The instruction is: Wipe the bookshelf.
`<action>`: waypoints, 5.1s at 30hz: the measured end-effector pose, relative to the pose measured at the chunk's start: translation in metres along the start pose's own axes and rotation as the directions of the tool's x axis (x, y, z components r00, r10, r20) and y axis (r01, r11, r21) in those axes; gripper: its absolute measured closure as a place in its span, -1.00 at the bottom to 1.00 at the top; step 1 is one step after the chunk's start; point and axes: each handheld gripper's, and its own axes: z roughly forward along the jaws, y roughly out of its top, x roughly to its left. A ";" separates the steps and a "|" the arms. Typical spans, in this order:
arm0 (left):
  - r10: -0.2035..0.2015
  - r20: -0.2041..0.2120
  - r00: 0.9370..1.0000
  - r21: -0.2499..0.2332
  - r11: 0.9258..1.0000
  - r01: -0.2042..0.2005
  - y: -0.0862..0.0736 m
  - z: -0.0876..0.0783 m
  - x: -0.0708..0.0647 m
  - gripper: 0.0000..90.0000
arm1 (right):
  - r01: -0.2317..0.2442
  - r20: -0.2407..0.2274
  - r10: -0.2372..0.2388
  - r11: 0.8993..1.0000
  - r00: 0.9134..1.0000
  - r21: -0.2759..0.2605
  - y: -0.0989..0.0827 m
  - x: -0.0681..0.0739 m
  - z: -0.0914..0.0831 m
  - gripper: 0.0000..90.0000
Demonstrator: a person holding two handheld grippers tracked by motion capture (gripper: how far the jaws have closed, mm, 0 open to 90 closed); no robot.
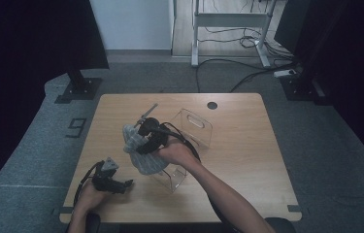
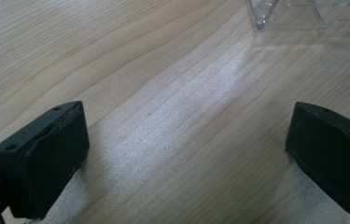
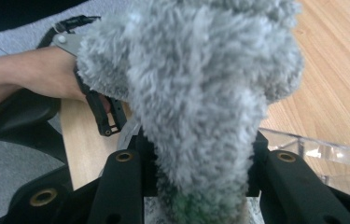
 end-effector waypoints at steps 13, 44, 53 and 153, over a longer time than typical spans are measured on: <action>-0.006 -0.003 1.000 -0.001 1.000 0.006 0.000 0.000 0.000 -1.00 | 0.047 0.056 -0.049 0.998 0.997 0.043 -0.002 0.007 0.008 0.36; -0.012 -0.014 1.000 0.001 1.000 0.012 0.001 0.001 -0.001 -1.00 | 0.051 0.031 -0.051 0.999 0.998 -0.010 -0.077 0.022 -0.037 0.34; -0.017 -0.017 1.000 -0.002 1.000 0.017 0.001 0.001 -0.001 -1.00 | 0.045 0.029 -0.044 0.999 0.999 -0.025 -0.102 0.026 -0.043 0.33; -0.029 -0.027 0.999 0.000 1.000 0.029 0.002 0.002 -0.003 -1.00 | -0.249 0.310 0.275 0.961 0.910 -0.122 -0.242 -0.061 -0.123 0.36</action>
